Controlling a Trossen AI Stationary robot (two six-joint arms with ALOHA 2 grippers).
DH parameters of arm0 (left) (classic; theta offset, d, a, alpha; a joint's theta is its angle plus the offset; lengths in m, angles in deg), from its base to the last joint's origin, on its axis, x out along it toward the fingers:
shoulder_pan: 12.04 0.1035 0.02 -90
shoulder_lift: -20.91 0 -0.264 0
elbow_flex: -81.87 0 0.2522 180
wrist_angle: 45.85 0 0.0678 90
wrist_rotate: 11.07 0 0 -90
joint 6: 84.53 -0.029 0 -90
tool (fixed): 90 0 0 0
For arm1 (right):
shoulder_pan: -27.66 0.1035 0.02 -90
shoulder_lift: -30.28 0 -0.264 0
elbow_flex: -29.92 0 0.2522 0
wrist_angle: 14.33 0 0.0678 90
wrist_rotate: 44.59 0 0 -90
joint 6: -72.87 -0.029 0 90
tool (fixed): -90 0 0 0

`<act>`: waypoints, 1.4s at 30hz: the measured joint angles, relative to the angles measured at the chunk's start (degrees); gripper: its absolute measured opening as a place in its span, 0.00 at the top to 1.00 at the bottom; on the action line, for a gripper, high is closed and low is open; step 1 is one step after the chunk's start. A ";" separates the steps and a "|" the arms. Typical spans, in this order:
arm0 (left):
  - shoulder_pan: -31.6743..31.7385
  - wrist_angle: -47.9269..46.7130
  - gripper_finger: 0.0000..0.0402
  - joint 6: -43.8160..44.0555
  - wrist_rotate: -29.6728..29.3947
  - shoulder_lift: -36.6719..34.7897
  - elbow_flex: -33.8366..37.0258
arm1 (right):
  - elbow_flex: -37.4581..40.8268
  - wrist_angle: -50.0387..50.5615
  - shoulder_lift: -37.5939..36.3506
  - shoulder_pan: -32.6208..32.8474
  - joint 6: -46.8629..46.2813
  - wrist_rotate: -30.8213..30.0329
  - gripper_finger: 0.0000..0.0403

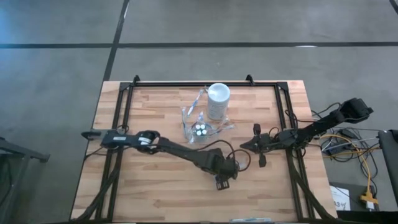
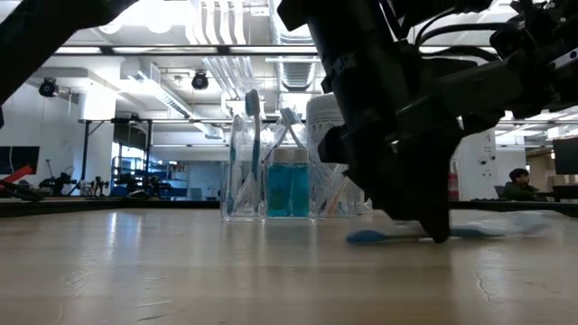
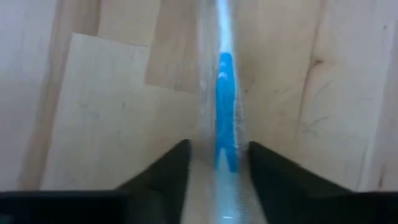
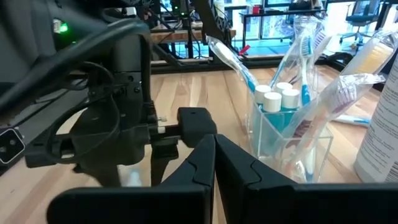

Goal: Pick & Place toothbrushing station
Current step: Put the blue toothbrush into the transparent organizer

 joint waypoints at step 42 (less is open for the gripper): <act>-17.51 65.07 1.00 -25.80 -28.79 -84.02 89.54 | -13.75 0.30 7.64 -0.04 4.89 -1.75 0.96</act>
